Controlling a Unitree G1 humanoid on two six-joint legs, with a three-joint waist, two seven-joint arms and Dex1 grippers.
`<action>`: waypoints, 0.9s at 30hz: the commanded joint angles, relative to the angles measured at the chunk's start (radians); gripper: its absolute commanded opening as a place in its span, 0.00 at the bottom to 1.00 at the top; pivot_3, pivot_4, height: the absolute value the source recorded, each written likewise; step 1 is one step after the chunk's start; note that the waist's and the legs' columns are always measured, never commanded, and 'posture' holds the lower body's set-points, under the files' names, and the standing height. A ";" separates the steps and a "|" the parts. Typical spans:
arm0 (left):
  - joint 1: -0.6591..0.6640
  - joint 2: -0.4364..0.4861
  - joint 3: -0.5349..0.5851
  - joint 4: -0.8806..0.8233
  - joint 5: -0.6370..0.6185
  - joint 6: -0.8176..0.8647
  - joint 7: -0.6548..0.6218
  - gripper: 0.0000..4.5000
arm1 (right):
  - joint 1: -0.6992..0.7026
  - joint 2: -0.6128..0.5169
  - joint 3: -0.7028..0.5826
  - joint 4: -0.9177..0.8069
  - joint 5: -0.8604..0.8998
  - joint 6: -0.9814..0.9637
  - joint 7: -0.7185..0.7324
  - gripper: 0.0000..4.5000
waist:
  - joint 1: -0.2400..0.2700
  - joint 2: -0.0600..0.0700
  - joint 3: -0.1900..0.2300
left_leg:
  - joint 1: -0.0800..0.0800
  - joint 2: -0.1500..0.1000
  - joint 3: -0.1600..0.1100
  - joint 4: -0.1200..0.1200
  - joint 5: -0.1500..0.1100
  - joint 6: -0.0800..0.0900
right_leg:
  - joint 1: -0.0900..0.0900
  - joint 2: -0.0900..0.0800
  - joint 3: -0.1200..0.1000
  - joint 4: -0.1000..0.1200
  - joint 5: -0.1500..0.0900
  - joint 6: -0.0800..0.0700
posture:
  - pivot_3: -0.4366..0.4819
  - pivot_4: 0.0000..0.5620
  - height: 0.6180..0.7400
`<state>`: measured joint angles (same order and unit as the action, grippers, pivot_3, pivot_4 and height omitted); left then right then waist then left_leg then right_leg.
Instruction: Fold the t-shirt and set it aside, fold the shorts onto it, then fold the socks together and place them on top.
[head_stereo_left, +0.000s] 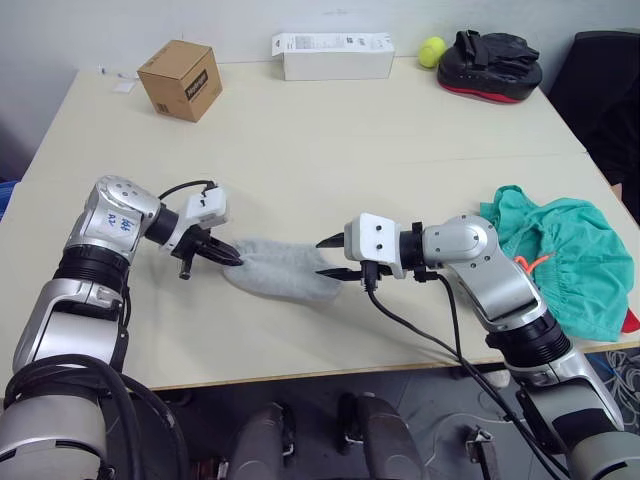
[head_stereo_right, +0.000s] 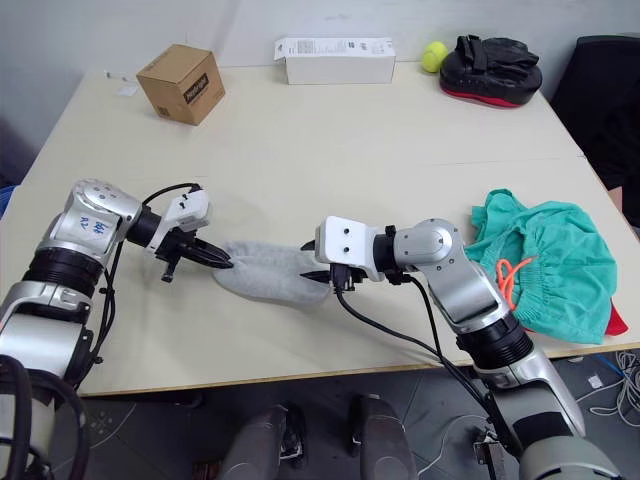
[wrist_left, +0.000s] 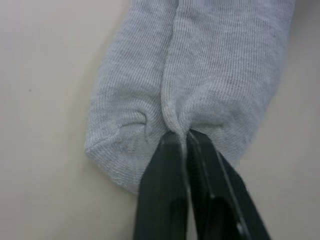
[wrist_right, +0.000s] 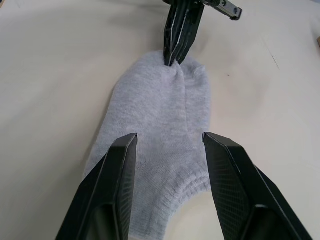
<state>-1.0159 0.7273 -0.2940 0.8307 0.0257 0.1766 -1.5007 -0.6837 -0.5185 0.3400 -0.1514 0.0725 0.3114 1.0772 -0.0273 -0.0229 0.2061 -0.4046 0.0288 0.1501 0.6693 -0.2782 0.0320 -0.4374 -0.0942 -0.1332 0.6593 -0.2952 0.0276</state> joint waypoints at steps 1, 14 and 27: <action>-0.048 0.015 0.026 -0.001 -0.016 0.022 -0.073 0.01 | 0.001 -0.011 -0.029 -0.040 0.017 -0.006 -0.006 0.46 | 0.000 0.000 0.000 | 0.000 0.000 0.000 0.000 0.000 0.000 | 0.000 0.000 0.000 0.000 0.000 0.000 | 0.48 0.27 1.00; -0.200 0.000 0.027 0.148 0.011 -0.007 -0.046 0.01 | 0.005 -0.008 -0.026 -0.030 0.013 -0.010 -0.019 0.46 | -0.002 0.000 0.000 | 0.000 0.000 0.000 0.000 0.000 0.000 | 0.000 0.000 0.000 0.000 0.000 0.000 | 0.48 0.27 1.00; -0.150 -0.036 0.049 0.250 0.103 -0.192 0.158 0.30 | 0.030 -0.004 -0.032 -0.036 0.016 0.001 -0.048 0.46 | -0.001 -0.001 0.000 | -0.001 0.000 0.000 0.001 0.000 0.000 | -0.001 0.000 0.000 0.001 0.000 0.000 | 0.48 0.27 1.00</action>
<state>-1.1697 0.6659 -0.2720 1.1072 0.1357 0.0028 -1.3456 -0.6555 -0.5243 0.3400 -0.1516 0.0713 0.3114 1.0394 -0.0284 -0.0239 0.2063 -0.4051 0.0289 0.1501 0.6702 -0.2783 0.0321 -0.4382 -0.0943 -0.1333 0.6603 -0.2952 0.0277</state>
